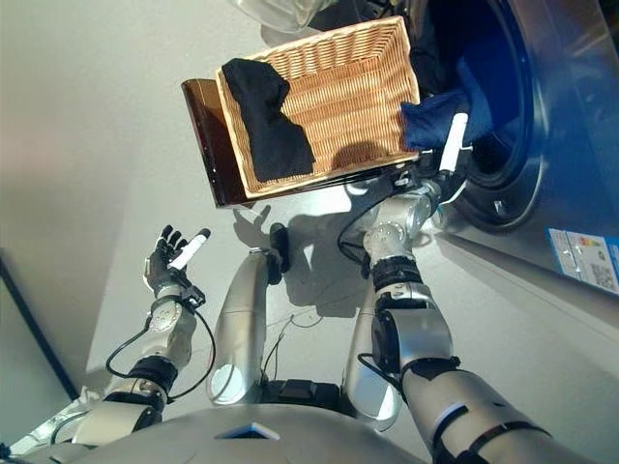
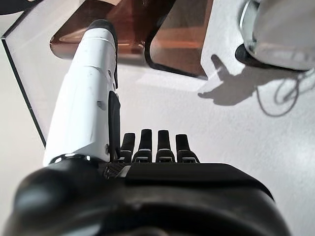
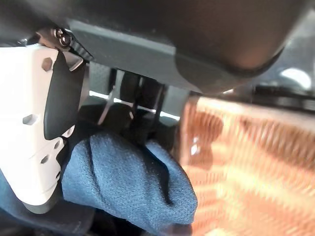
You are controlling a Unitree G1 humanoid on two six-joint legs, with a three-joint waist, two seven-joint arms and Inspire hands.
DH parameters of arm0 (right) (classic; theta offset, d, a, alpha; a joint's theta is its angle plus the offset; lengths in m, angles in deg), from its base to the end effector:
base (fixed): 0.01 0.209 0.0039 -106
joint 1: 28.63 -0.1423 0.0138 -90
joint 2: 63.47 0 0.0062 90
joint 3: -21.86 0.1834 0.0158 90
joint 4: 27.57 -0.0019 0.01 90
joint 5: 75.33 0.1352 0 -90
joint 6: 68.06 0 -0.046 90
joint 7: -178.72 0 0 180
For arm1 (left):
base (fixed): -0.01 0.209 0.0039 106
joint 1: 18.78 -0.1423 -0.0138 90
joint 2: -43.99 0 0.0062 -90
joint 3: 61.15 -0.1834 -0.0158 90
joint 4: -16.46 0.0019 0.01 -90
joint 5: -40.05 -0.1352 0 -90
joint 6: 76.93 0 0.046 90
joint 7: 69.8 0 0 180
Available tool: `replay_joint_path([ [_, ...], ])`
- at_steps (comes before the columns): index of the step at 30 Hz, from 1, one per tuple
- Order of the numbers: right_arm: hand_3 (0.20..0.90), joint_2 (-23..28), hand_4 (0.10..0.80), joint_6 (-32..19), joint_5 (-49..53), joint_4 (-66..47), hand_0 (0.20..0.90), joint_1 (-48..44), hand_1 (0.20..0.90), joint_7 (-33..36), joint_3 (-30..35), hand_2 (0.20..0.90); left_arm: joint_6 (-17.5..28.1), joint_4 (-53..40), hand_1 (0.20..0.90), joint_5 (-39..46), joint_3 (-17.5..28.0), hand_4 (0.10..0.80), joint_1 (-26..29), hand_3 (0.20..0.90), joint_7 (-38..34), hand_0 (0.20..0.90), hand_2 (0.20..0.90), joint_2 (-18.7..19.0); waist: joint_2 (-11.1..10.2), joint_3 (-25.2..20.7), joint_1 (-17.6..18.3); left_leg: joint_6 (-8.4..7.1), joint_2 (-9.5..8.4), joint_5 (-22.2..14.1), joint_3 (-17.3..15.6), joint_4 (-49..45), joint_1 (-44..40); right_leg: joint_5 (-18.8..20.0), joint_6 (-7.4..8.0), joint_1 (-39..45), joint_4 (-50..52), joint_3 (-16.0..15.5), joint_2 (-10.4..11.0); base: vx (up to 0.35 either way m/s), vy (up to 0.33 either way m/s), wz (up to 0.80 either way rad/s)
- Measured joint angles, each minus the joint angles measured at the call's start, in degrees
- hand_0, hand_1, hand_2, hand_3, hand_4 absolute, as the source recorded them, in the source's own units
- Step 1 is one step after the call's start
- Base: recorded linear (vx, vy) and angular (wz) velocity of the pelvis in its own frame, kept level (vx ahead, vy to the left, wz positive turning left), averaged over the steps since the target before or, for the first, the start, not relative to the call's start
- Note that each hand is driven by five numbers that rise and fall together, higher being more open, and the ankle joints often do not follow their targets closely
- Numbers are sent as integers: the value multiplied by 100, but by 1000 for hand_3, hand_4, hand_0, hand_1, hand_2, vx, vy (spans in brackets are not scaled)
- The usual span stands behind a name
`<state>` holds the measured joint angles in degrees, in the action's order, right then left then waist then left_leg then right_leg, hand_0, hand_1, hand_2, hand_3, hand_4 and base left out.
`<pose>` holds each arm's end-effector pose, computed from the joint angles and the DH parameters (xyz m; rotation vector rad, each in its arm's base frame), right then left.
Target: Pick up the clothes and place them into the washing machine
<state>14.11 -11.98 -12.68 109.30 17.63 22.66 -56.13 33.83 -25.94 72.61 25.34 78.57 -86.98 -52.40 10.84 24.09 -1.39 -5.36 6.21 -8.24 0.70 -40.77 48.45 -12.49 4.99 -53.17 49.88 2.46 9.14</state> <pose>0.3228 -0.1689 0.1027 1.1585 -0.2361 -0.7411 0.1835 0.1953 -0.0521 -0.2547 0.3721 0.5403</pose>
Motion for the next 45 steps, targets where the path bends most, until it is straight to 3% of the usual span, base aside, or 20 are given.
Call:
replay_joint_path([
  [6, 200, 675, 300, -153, 123, 17, 200, -577, 200, 138, 435, 200, 70, -34, 900, 85, 1, 800, -103, 900, 109, 900, 900, -38, 247, -76, -233, -24, -111, 222, -96, 417, -122, -19, -3, -36, -77, 24, 121, 29, 23, 10],
  [14, 200, 2041, 300, -220, 69, 492, 200, -1366, 200, 352, 596, 200, 152, -32, 900, 91, -22, 800, -268, 900, 253, 900, 900, -30, 460, -241, -430, -48, -280, 647, -168, 1348, -666, -15, -30, 216, -318, -30, 304, 17, -16, 11],
  [15, 252, 2087, 337, -215, 62, 661, 252, -1363, 252, 378, 564, 252, 159, -32, 900, 92, -54, 800, -270, 900, 286, 900, 900, -32, 491, -264, -434, -45, -297, 706, -165, 1466, -727, -11, -22, 260, -363, -43, 320, 31, -10, 16],
  [17, 900, 2136, 800, -158, 63, 814, 900, -1372, 900, 461, 512, 900, 198, -40, 900, 97, -140, 800, -302, 900, 320, 900, 900, -23, 555, -323, -445, -35, -312, 775, -169, 1653, -790, 28, -17, 297, -480, -84, 341, 22, -26, 6],
  [26, 900, 2250, 800, 97, 67, 1064, 900, -1240, 900, 280, 476, 900, 209, 4, 900, 106, -209, 800, -302, 900, 368, 900, 900, -67, 573, -339, -410, 23, -347, 1018, -163, 2269, -1207, 220, 64, 700, -996, -167, 348, 9, 16, 0],
  [33, 900, 2132, 800, 441, -201, 1168, 900, -742, 900, 215, 210, 900, 204, 45, 900, 194, -192, 800, -311, 900, 478, 900, 900, -299, 561, -443, -264, 153, -459, 1587, -187, 3580, -1973, 501, 220, 1255, -1740, -271, 432, 47, 46, 1],
  [37, 900, 1776, 800, 881, -704, 1725, 900, -380, 900, 205, -116, 900, 200, 297, 900, 191, -213, 800, -258, 900, 550, 900, 900, -299, 253, -749, -228, 224, -504, 1580, -200, 3783, -2331, 582, 327, 1700, -2131, -306, 469, 50, -34, -4],
  [39, 900, 1668, 800, 1153, -1021, 1707, 900, -31, 900, 64, -617, 900, 157, 489, 900, 183, -196, 800, -235, 900, 575, 900, 900, -309, 101, -859, -243, 231, -481, 1585, -192, 3903, -2566, 617, 347, 1979, -2341, -341, 438, 60, -42, -5],
  [43, 900, 1233, 800, 1468, -1446, 1434, 900, 600, 900, -170, -1009, 900, 41, 691, 900, 176, -131, 800, -356, 900, 583, 900, 900, -301, -257, -1125, -127, 261, -452, 1558, -207, 4098, -2929, 687, 404, 2394, -2694, -354, 409, 87, -31, -8],
  [45, 900, 1150, 800, 1583, -1693, 1324, 900, 859, 900, -296, -1151, 900, -52, 864, 900, 164, 59, 800, -323, 900, 596, 900, 900, -331, -316, -1168, -163, 275, -434, 1563, -189, 4146, -3090, 789, 417, 2714, -2940, -434, 382, 67, -12, 4],
])
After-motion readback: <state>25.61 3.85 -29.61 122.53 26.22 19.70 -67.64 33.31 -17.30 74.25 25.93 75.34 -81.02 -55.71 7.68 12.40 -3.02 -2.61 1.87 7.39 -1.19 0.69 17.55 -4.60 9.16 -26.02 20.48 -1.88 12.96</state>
